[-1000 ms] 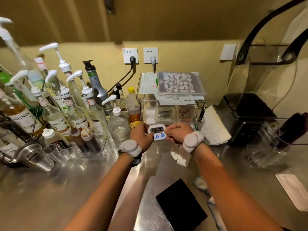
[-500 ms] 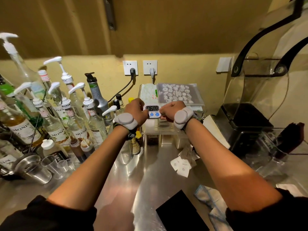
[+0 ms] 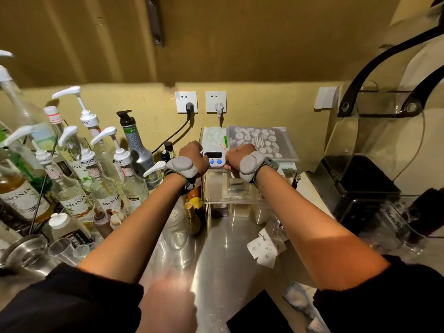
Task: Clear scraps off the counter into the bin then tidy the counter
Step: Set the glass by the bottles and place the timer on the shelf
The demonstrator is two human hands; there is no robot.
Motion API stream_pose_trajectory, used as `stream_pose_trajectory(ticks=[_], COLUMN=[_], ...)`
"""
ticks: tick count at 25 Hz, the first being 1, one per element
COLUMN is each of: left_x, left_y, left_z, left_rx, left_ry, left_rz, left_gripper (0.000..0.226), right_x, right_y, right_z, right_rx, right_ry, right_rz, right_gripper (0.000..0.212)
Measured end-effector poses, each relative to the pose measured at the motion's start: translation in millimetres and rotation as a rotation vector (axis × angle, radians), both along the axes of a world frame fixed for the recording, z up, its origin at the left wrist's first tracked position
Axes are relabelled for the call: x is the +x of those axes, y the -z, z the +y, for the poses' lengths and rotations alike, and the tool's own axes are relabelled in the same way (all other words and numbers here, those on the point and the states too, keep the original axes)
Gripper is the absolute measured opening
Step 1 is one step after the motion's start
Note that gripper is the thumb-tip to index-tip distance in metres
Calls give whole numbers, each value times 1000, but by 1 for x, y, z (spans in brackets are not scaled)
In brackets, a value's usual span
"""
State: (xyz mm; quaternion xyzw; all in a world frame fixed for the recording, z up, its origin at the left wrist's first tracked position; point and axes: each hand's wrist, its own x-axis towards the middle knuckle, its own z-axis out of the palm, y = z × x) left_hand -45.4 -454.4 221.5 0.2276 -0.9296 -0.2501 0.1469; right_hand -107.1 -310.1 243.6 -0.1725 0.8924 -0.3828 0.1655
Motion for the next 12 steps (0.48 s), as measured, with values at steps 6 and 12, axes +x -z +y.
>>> stream_pose_trajectory(ticks=[6,12], left_x=[-5,5], left_y=[6,6], left_z=[1,2], left_rx=[-59,-93], left_ry=[-5,69], left_rz=[-6,-32], left_gripper=[31,35], right_x=[-8,5], right_y=[1,-3], right_z=[-3,-5], right_rx=[36,22], right_ry=[-24,40], right_rz=[11,20], right_gripper=[11,34])
